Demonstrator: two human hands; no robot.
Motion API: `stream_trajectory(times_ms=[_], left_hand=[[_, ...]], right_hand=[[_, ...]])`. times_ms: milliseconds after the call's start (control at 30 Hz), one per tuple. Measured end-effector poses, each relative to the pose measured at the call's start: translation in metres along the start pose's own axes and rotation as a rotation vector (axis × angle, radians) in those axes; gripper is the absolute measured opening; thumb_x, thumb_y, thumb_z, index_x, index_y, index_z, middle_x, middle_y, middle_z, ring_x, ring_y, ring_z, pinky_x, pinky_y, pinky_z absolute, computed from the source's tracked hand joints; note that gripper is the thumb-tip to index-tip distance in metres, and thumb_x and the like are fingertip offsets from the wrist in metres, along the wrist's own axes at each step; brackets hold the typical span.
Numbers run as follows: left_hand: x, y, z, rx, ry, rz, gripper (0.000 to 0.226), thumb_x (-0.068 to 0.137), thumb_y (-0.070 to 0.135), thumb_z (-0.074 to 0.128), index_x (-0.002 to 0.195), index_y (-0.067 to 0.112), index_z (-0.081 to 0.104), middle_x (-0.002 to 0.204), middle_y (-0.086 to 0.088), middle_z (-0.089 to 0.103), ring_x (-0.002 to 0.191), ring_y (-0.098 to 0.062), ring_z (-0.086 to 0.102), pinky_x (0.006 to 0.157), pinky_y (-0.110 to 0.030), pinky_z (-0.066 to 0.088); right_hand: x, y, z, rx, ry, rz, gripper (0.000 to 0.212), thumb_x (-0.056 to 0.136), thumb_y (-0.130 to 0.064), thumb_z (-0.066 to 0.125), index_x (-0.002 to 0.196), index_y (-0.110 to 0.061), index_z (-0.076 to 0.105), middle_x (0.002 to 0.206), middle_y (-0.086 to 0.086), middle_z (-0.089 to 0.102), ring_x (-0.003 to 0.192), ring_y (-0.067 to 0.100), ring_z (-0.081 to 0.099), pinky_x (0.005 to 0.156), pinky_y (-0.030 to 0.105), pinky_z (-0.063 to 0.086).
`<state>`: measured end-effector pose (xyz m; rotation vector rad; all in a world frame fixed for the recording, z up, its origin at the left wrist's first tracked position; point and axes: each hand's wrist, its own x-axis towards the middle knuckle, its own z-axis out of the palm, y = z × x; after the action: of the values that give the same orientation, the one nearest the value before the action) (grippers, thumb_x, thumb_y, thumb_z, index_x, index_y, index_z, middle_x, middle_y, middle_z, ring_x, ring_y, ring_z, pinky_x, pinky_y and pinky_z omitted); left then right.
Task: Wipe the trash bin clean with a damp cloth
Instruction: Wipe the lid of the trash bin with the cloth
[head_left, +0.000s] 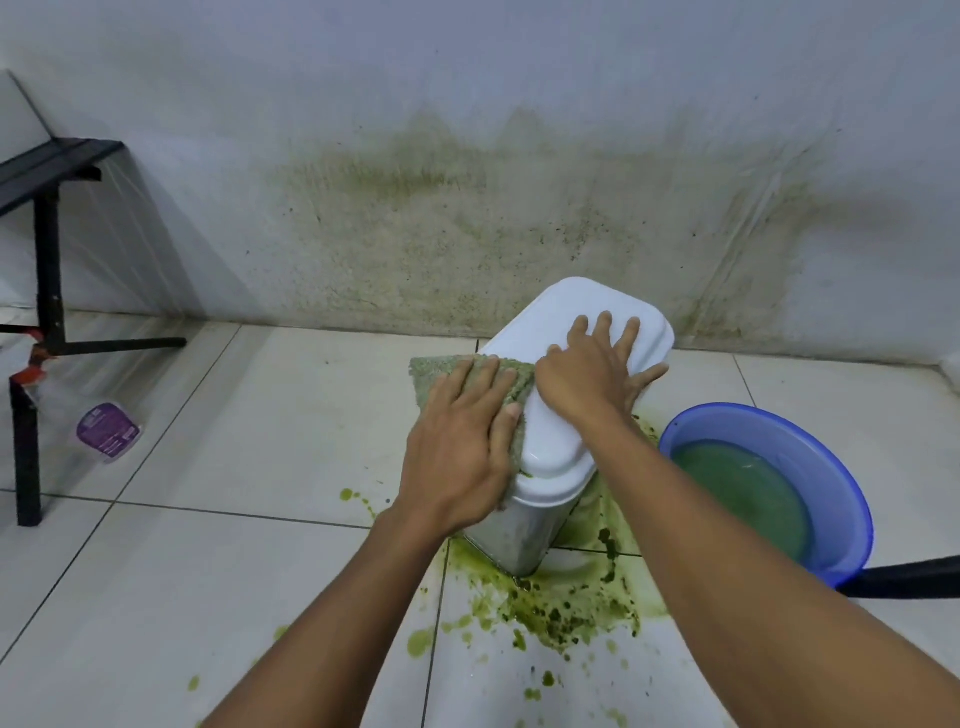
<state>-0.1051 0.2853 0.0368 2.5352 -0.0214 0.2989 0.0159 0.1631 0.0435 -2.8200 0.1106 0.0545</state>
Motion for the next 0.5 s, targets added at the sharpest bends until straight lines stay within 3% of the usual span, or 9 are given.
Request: stream_trajectory(times_ms=[67,133,200,367,500], left_hand=[[0.008,-0.006,-0.002,0.032,-0.038,0.008,0.058,0.103,0.046,0.023,0.157,0.030,0.036,0.167,0.011,0.026,0.156,-0.008,0.008,0.127,-0.038,0.014],[0.017,-0.010,-0.004,0.048,-0.068,0.024,0.059,0.102,0.047,0.022,0.158,0.032,0.035,0.167,0.013,0.024,0.156,-0.008,0.007,0.127,-0.037,0.015],[0.030,-0.015,-0.006,0.032,-0.096,0.035,0.060,0.101,0.049,0.022,0.158,0.034,0.035,0.167,0.014,0.023,0.156,-0.008,0.007,0.126,-0.038,0.018],[0.074,-0.038,-0.013,0.010,-0.169,-0.006,0.054,0.105,0.045,0.030,0.158,0.034,0.035,0.168,0.009,0.025,0.156,-0.016,0.015,0.124,-0.046,0.022],[0.067,-0.037,-0.021,0.044,-0.091,-0.125,0.048,0.109,0.038,0.038,0.157,0.032,0.038,0.166,0.009,0.030,0.152,-0.017,0.028,0.119,-0.039,0.025]], right_hand=[[0.012,0.016,-0.013,-0.099,-0.005,-0.204,0.063,0.102,-0.049,0.030,0.158,-0.019,0.023,0.169,0.002,0.007,0.155,0.024,-0.015,0.115,0.066,-0.014],[0.026,0.037,-0.024,-0.076,-0.090,-0.466,0.060,0.104,-0.051,0.029,0.159,-0.027,0.023,0.170,-0.001,0.007,0.155,0.017,-0.012,0.122,0.048,-0.013],[0.032,0.050,-0.026,-0.034,-0.146,-0.551,0.055,0.106,-0.050,0.029,0.158,-0.036,0.021,0.169,-0.004,0.005,0.156,0.013,-0.007,0.125,0.040,-0.011],[0.012,0.029,-0.009,-0.041,0.053,-0.273,0.053,0.105,-0.043,0.022,0.157,-0.036,0.026,0.169,-0.005,0.014,0.156,0.018,0.005,0.125,0.047,-0.004],[-0.023,0.010,0.002,-0.037,0.113,-0.070,0.056,0.104,-0.044,0.023,0.158,-0.032,0.022,0.169,-0.002,0.010,0.156,0.023,0.000,0.124,0.051,-0.009]])
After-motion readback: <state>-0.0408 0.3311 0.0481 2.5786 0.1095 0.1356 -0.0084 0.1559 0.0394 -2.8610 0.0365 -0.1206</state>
